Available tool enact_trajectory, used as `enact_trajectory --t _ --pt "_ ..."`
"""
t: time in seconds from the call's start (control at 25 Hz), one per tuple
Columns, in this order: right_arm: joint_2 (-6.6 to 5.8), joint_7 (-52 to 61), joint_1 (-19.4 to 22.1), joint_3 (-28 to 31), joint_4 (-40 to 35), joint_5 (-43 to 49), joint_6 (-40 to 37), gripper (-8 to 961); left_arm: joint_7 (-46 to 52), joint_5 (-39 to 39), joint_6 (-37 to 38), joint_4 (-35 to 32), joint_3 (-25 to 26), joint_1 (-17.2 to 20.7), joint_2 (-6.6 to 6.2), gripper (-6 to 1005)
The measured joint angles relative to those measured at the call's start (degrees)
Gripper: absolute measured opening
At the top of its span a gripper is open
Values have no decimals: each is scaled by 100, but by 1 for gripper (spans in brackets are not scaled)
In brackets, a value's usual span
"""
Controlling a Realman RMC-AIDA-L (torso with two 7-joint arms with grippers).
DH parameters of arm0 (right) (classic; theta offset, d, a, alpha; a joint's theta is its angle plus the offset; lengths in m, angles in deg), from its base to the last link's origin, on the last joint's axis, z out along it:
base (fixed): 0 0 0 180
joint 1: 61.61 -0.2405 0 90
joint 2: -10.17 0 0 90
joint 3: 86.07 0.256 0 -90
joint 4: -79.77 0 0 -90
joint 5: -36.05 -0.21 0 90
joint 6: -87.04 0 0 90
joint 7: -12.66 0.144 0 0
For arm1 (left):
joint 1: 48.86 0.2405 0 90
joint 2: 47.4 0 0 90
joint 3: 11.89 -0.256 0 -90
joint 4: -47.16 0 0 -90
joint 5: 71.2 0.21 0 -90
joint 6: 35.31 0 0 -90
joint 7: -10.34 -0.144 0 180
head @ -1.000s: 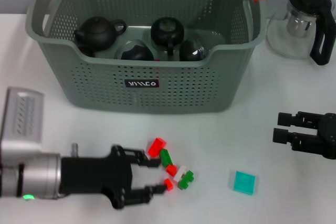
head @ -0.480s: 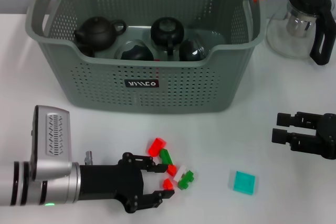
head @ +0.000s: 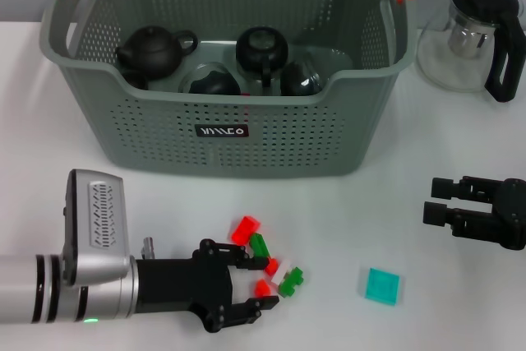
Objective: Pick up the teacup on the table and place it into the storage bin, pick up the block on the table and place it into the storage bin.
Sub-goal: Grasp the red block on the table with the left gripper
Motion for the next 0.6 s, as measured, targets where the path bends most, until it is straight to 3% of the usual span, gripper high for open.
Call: enact_trajectory --t 0.6 --pt "-3 4 9 1 0 0 -3 686 -15 -131 -178 -42 51 32 -26 482"
